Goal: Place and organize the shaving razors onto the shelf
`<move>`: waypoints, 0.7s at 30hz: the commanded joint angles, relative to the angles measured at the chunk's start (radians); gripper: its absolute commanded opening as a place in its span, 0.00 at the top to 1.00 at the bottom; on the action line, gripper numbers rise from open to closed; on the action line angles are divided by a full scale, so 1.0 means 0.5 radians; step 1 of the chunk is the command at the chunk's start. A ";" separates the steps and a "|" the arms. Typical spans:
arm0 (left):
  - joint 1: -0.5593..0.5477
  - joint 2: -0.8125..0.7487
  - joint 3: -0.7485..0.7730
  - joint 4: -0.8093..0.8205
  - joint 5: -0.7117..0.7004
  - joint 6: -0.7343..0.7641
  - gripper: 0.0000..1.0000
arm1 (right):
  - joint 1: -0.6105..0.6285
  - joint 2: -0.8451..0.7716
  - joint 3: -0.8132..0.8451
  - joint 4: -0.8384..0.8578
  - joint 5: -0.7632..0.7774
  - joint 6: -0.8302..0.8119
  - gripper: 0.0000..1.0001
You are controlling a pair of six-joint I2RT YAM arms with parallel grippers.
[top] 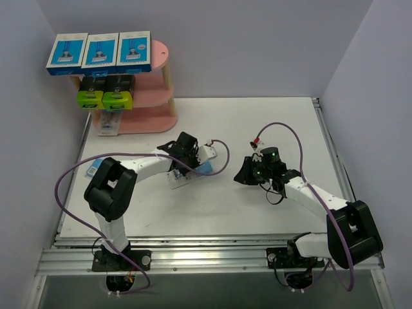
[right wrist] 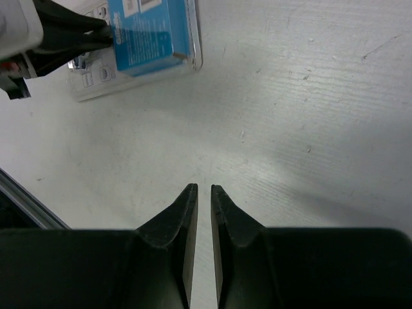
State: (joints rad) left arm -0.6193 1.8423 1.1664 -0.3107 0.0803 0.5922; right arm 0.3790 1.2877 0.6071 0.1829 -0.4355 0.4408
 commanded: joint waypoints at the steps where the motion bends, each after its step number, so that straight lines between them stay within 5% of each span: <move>1: 0.045 0.058 0.247 -0.212 -0.277 -0.546 0.98 | -0.013 -0.057 0.010 -0.007 -0.043 -0.023 0.90; 11: 0.352 -0.027 0.226 -0.391 -0.302 -1.380 0.96 | -0.012 -0.109 0.037 -0.080 -0.053 -0.013 0.91; 21: 0.695 -0.325 0.106 -0.311 -0.574 -1.467 0.95 | -0.012 -0.173 0.022 -0.123 -0.031 0.008 0.92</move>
State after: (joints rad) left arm -0.3061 1.7355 1.2179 -0.4793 -0.1368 -0.1009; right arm 0.3790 1.2316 0.6071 0.1387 -0.4496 0.4442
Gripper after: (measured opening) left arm 0.087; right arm 0.082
